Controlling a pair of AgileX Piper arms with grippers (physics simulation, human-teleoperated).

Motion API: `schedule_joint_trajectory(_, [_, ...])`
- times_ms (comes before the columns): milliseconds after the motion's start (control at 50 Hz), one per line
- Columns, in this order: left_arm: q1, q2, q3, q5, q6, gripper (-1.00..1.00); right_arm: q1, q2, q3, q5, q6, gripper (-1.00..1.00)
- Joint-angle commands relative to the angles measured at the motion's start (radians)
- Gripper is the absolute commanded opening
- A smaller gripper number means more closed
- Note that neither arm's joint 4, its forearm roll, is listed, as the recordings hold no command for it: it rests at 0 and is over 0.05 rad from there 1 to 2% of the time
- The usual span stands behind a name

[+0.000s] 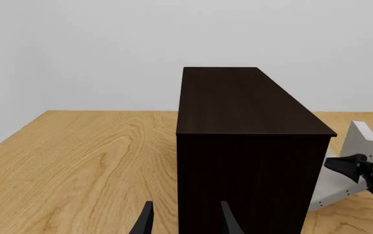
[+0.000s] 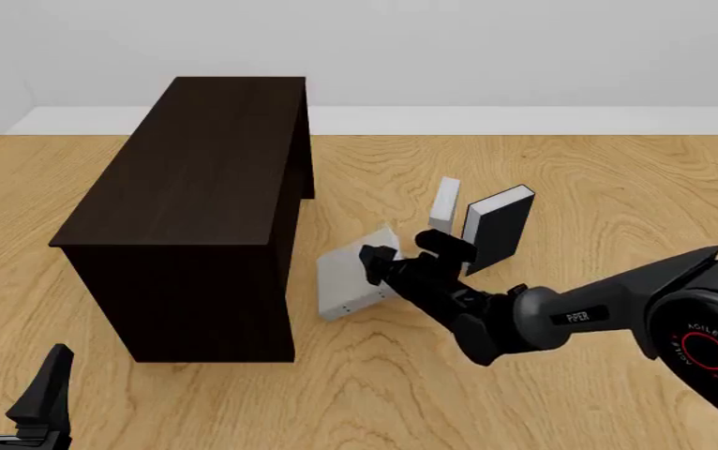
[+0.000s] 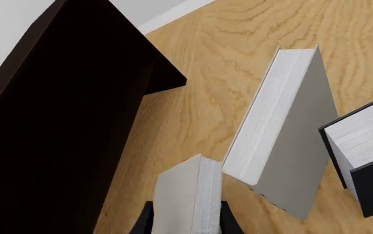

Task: Pick up the book on the right and place it under the cabinet shelf.

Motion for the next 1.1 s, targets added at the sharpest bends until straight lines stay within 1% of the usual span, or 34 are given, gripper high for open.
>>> schedule_joint_trajectory(20, [0.000,0.000,0.000,0.000,0.000,1.00,-0.007,-0.039,0.030,0.005,-0.025,1.00])
schedule_joint_trajectory(180, [0.000,0.000,0.000,0.000,0.000,1.00,-0.008,-0.067,0.057,-0.004,-0.026,1.00])
schedule_joint_trajectory(540, [0.000,0.000,0.000,0.000,0.000,1.00,0.004,-0.163,0.128,-0.006,-0.054,1.00])
schedule_joint_trajectory(700, [0.000,0.000,0.000,0.000,0.000,1.00,0.010,-0.204,0.153,0.013,-0.088,1.00])
schedule_joint_trajectory(740, [0.000,0.000,0.000,0.000,0.000,1.00,0.008,-0.220,0.158,0.024,-0.105,1.00])
schedule_joint_trajectory(820, [0.000,0.000,0.000,0.000,0.000,1.00,0.011,-0.237,0.166,0.033,-0.114,1.00])
schedule_joint_trajectory(860, [0.000,0.000,0.000,0.000,0.000,1.00,0.014,-0.256,0.167,0.053,-0.142,1.00])
schedule_joint_trajectory(900, [0.000,0.000,0.000,0.000,0.000,1.00,0.016,-0.268,0.168,0.066,-0.156,1.00])
schedule_joint_trajectory(940, [-0.001,0.000,0.000,0.000,0.000,1.00,0.016,-0.291,0.169,0.093,-0.199,1.00])
schedule_joint_trajectory(980, [0.000,0.000,0.000,0.000,0.000,1.00,0.020,-0.295,0.166,0.108,-0.215,1.00])
schedule_joint_trajectory(1040, [0.000,0.000,0.000,0.000,0.000,1.00,0.019,-0.319,0.163,0.149,-0.273,1.00])
schedule_joint_trajectory(1100, [0.000,0.000,0.000,0.000,0.000,1.00,0.017,-0.331,0.163,0.171,-0.312,1.00])
